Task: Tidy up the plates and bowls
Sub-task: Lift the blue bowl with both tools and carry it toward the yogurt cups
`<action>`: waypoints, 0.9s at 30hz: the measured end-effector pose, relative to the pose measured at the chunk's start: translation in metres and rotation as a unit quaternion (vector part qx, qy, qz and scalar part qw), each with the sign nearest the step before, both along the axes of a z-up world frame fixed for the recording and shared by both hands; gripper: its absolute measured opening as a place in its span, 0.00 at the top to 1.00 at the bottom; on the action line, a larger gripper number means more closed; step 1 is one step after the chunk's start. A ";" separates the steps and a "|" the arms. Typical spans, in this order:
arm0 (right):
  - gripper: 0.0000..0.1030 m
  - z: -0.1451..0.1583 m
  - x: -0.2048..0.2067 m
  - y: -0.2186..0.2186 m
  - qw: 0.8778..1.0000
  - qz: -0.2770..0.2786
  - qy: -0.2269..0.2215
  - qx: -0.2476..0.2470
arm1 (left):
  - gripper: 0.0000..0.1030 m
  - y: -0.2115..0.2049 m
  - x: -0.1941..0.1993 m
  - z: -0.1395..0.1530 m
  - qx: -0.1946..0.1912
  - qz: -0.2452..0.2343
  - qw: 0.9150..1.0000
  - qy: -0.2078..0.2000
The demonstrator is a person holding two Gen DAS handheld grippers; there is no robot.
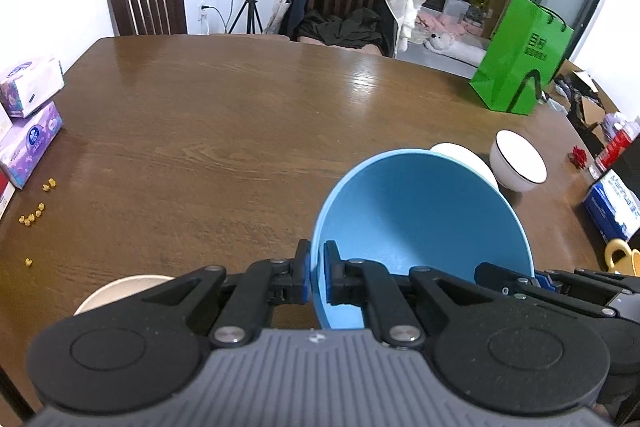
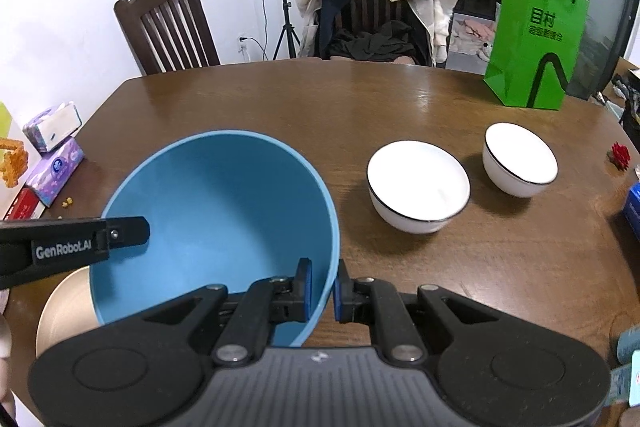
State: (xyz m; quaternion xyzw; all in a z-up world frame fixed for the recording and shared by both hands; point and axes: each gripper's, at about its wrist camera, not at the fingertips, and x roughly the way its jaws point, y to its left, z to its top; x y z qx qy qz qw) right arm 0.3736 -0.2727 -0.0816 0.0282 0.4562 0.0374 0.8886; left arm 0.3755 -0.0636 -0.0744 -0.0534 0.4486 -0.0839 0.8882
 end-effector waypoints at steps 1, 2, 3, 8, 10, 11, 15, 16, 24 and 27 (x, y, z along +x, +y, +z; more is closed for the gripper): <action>0.90 0.000 -0.004 -0.001 1.000 -0.002 -0.001 0.001 | 0.93 -0.001 -0.003 0.000 0.000 -0.003 1.000 0.000; 0.90 0.000 -0.008 -0.003 1.000 -0.004 -0.001 0.002 | 0.93 -0.002 -0.006 0.000 0.001 -0.006 1.000 0.000; 0.90 0.000 -0.014 -0.004 1.000 -0.006 -0.002 0.004 | 0.93 -0.004 -0.009 0.000 0.002 -0.009 1.000 0.000; 0.90 -0.002 -0.033 -0.013 1.000 -0.020 -0.003 0.007 | 0.93 -0.013 -0.023 0.001 0.006 -0.027 1.000 -0.001; 0.90 -0.004 -0.040 -0.017 1.000 -0.026 -0.002 0.009 | 0.93 -0.017 -0.028 0.001 0.008 -0.034 0.999 -0.001; 0.90 -0.004 -0.043 -0.018 1.000 -0.029 -0.002 0.009 | 0.93 -0.019 -0.031 0.000 0.009 -0.037 0.999 -0.001; 0.90 -0.007 -0.056 -0.025 0.999 -0.040 -0.001 0.009 | 0.93 -0.026 -0.041 -0.002 0.014 -0.052 0.999 0.001; 0.90 -0.008 -0.060 -0.027 0.999 -0.043 0.000 0.009 | 0.93 -0.028 -0.041 -0.003 0.014 -0.054 0.998 0.002; 0.90 -0.011 -0.078 -0.039 0.998 -0.063 0.005 0.007 | 0.93 -0.041 -0.052 -0.008 0.013 -0.078 0.997 0.006; 0.90 -0.012 -0.084 -0.045 0.998 -0.070 0.005 0.005 | 0.93 -0.047 -0.056 -0.009 0.014 -0.086 0.996 0.006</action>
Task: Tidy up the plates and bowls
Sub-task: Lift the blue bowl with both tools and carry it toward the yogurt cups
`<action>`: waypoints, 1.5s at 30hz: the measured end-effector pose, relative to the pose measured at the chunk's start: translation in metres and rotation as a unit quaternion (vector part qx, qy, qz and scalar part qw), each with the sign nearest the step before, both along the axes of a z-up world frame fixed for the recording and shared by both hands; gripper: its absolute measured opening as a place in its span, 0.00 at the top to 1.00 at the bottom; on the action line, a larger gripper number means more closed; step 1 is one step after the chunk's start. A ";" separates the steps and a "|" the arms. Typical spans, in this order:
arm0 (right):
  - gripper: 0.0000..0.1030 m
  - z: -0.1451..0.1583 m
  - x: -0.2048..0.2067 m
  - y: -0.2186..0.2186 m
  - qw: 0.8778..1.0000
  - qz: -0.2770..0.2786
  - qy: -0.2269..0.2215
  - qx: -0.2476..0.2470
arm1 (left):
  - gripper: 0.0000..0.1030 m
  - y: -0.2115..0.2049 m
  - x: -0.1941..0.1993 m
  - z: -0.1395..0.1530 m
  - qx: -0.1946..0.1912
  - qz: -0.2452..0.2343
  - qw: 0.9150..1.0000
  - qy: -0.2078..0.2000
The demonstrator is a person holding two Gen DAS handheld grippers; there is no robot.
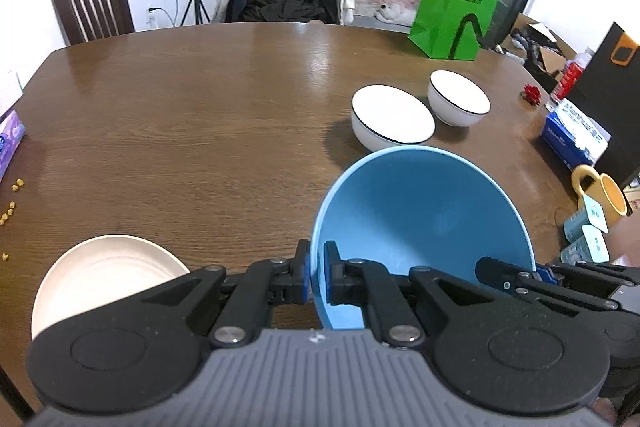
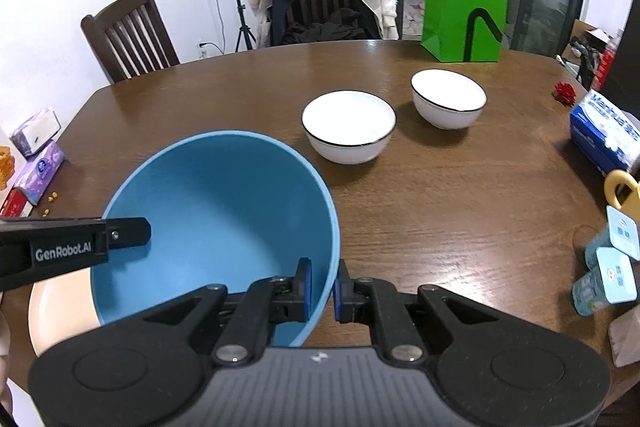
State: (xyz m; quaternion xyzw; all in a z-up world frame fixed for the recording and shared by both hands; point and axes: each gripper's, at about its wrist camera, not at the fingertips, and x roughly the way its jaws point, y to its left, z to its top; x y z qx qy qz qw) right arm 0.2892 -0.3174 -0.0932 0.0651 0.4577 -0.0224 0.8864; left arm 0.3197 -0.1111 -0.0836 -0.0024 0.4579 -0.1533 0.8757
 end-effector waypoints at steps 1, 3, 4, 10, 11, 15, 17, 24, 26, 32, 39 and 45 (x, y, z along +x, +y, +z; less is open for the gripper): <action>0.90 0.000 -0.002 -0.002 1.000 -0.003 0.000 -0.001 | 0.93 -0.002 -0.001 -0.001 0.001 -0.003 1.000 0.000; 0.90 -0.001 -0.004 -0.005 1.000 -0.008 0.001 -0.001 | 0.93 -0.008 -0.002 -0.002 0.001 -0.009 1.000 0.002; 0.90 -0.001 -0.007 -0.008 1.000 -0.011 0.001 -0.001 | 0.93 -0.010 -0.002 -0.003 0.001 -0.012 1.000 0.003; 0.90 -0.004 -0.016 -0.019 1.000 -0.028 0.004 0.000 | 0.93 -0.022 -0.006 -0.007 0.002 -0.030 1.000 0.007; 0.90 -0.005 -0.017 -0.021 1.000 -0.030 0.005 0.000 | 0.93 -0.025 -0.007 -0.009 0.002 -0.032 0.999 0.008; 0.90 -0.008 -0.024 -0.030 0.999 -0.039 0.008 0.000 | 0.93 -0.035 -0.008 -0.013 0.004 -0.044 0.999 0.012; 0.90 -0.010 -0.026 -0.033 0.999 -0.043 0.010 -0.001 | 0.93 -0.039 -0.009 -0.015 0.005 -0.049 0.999 0.015; 0.90 -0.018 -0.030 -0.045 0.998 -0.057 0.019 -0.003 | 0.93 -0.055 -0.008 -0.025 0.010 -0.067 0.997 0.026; 0.90 -0.020 -0.031 -0.048 0.998 -0.060 0.022 -0.003 | 0.93 -0.060 -0.007 -0.028 0.012 -0.073 0.997 0.029; 0.90 -0.031 -0.036 -0.062 0.997 -0.074 0.034 -0.002 | 0.93 -0.075 -0.009 -0.039 0.018 -0.096 0.994 0.039; 0.90 -0.045 -0.045 -0.079 0.994 -0.095 0.050 -0.001 | 0.93 -0.099 -0.009 -0.055 0.029 -0.124 0.990 0.053; 0.90 -0.054 -0.049 -0.093 0.992 -0.111 0.059 -0.004 | 0.93 -0.115 -0.012 -0.066 0.040 -0.147 0.986 0.061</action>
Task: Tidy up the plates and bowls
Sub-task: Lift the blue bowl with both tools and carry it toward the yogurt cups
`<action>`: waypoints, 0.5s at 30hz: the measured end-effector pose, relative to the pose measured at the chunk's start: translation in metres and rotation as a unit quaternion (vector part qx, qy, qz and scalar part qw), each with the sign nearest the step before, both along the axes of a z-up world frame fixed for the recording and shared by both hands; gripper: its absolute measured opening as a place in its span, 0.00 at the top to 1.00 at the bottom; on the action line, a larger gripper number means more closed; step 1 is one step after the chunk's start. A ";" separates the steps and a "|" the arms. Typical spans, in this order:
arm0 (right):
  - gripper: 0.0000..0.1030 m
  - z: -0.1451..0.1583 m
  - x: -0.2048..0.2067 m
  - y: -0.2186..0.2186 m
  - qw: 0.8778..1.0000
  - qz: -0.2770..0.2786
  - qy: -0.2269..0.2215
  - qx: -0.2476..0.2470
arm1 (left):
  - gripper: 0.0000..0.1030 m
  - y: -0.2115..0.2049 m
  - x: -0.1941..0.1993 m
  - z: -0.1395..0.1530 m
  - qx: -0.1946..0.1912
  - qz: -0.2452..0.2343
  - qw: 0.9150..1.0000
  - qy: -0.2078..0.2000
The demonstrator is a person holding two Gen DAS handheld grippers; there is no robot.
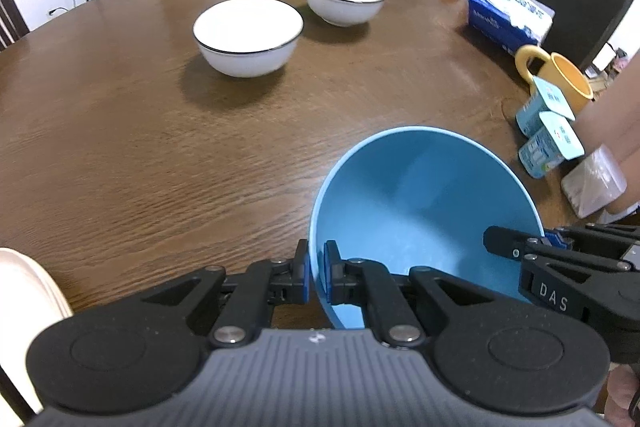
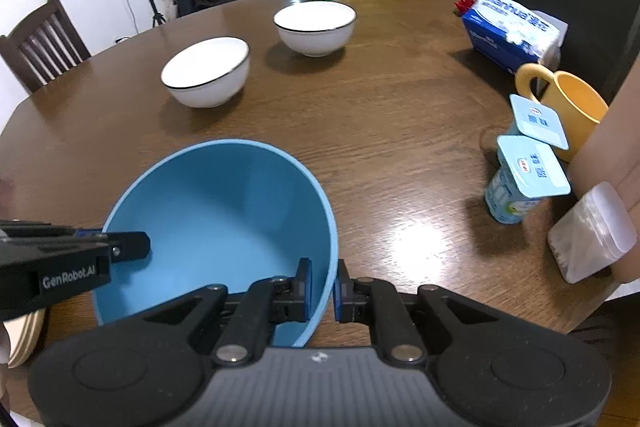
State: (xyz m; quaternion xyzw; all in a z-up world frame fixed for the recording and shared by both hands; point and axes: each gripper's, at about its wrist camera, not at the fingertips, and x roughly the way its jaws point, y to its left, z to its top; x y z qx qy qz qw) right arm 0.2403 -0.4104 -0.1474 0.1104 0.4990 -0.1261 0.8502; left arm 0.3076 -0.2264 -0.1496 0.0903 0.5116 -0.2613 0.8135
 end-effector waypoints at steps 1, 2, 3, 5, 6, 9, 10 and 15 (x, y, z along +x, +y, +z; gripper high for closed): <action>0.90 -0.002 -0.001 -0.002 1.000 -0.002 0.002 0.000 | 0.93 -0.002 0.000 -0.001 0.001 -0.003 1.000 0.002; 0.90 -0.004 -0.001 -0.004 1.000 -0.004 0.005 0.002 | 0.93 -0.004 -0.001 -0.003 0.001 -0.005 1.000 0.003; 0.90 -0.005 -0.002 -0.006 1.000 -0.005 0.007 0.003 | 0.93 -0.006 -0.001 -0.004 0.002 -0.008 1.000 0.005; 0.90 -0.009 -0.004 -0.010 1.000 -0.007 0.013 0.006 | 0.93 -0.009 0.000 -0.006 0.005 -0.012 1.000 0.006; 0.90 -0.011 -0.004 -0.011 1.000 -0.008 0.015 0.006 | 0.93 -0.011 0.000 -0.007 0.006 -0.013 1.000 0.007; 0.90 -0.015 -0.004 -0.014 1.000 -0.011 0.020 0.009 | 0.93 -0.015 0.001 -0.010 0.009 -0.017 1.000 0.010; 0.90 -0.017 -0.004 -0.016 1.000 -0.012 0.021 0.011 | 0.93 -0.016 0.001 -0.012 0.011 -0.017 1.000 0.011; 0.90 -0.022 -0.003 -0.020 0.999 -0.015 0.025 0.013 | 0.93 -0.021 0.002 -0.017 0.016 -0.021 1.000 0.016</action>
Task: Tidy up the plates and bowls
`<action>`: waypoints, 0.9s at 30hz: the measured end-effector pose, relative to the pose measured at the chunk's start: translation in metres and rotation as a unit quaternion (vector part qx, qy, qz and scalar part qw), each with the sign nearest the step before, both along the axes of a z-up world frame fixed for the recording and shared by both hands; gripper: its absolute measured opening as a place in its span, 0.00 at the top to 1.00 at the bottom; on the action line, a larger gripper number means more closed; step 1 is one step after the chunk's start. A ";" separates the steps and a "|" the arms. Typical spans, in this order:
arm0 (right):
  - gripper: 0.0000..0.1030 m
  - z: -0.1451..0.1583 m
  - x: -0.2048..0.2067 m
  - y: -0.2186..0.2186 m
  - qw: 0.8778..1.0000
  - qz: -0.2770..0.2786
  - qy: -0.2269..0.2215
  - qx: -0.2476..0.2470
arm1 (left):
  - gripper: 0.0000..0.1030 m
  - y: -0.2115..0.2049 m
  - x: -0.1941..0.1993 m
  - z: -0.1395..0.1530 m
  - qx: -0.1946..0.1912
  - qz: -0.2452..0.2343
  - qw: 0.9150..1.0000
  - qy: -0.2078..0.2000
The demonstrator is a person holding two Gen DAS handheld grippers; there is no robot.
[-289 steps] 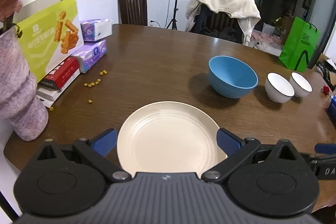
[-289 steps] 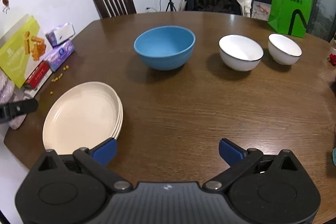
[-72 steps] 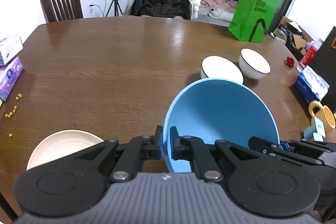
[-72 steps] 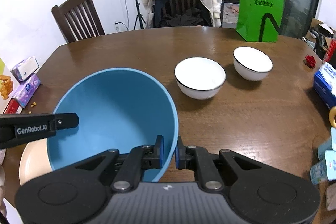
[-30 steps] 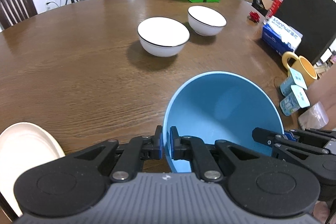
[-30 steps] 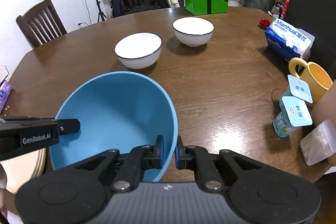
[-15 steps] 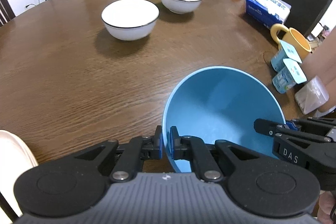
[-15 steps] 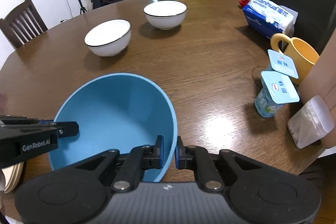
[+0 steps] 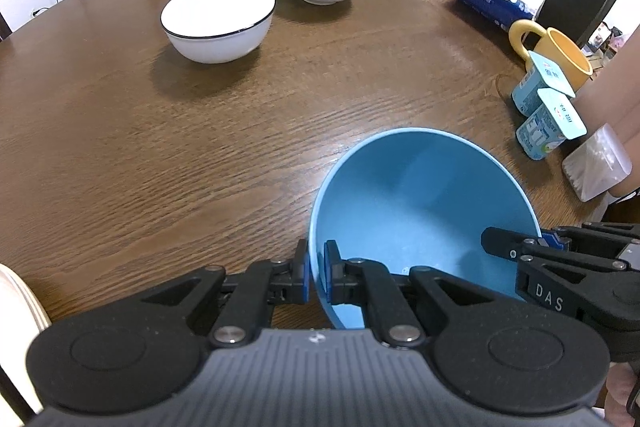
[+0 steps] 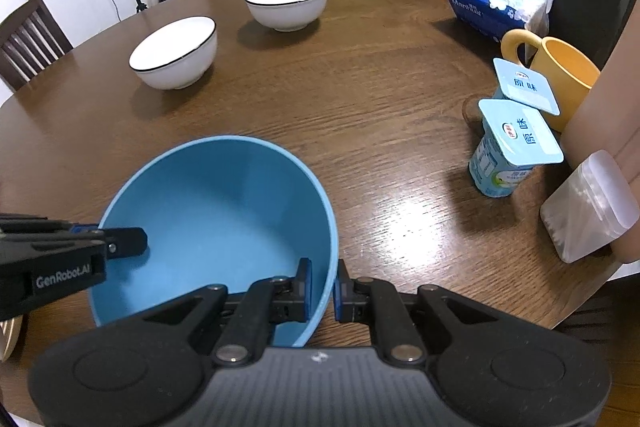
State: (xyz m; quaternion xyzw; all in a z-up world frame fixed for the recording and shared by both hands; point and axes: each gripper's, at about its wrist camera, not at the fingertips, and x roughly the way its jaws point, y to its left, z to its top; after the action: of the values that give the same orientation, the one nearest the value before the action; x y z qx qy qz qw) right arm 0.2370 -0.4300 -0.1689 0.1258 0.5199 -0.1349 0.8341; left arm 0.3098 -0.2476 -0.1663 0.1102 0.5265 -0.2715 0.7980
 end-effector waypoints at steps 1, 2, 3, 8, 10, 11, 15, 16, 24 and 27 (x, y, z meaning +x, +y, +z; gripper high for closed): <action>0.90 -0.002 0.000 -0.001 1.000 -0.001 0.001 0.001 | 0.93 -0.001 0.000 -0.001 0.001 -0.001 1.000 0.001; 0.90 -0.003 0.001 -0.002 1.000 -0.001 0.002 0.001 | 0.93 -0.001 0.000 -0.002 0.002 -0.002 1.000 0.001; 0.90 -0.004 0.001 -0.002 1.000 -0.001 0.003 0.002 | 0.93 -0.002 0.000 -0.003 0.003 -0.003 1.000 0.002; 0.90 -0.007 0.002 -0.004 1.000 -0.002 0.003 0.001 | 0.93 -0.004 0.001 -0.004 0.004 -0.006 1.000 0.000; 0.90 -0.008 0.003 -0.004 1.000 -0.002 0.004 0.000 | 0.92 -0.004 0.001 -0.003 0.003 -0.008 1.000 0.000; 0.90 -0.007 0.002 -0.004 1.000 -0.002 0.005 0.000 | 0.91 -0.005 0.001 -0.003 0.003 -0.009 1.000 0.001; 0.86 -0.007 0.002 -0.006 1.000 -0.005 0.003 0.009 | 0.86 -0.004 0.000 -0.001 -0.001 -0.008 1.000 0.001; 0.86 -0.005 0.002 -0.008 1.000 -0.007 -0.002 0.014 | 0.78 -0.002 0.000 0.000 -0.006 -0.006 1.000 0.000; 0.61 0.009 0.000 -0.010 0.999 -0.007 -0.029 0.024 | 0.37 0.019 -0.003 0.020 -0.029 0.019 0.999 -0.029; 0.51 0.017 -0.002 -0.009 0.999 -0.006 -0.040 0.023 | 0.27 0.030 -0.006 0.029 -0.038 0.030 0.998 -0.042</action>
State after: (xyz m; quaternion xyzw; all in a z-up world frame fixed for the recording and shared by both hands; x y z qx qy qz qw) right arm 0.2355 -0.4387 -0.1519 0.1537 0.4880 -0.1224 0.8504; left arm 0.3043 -0.2174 -0.1370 0.0756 0.4847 -0.2623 0.8310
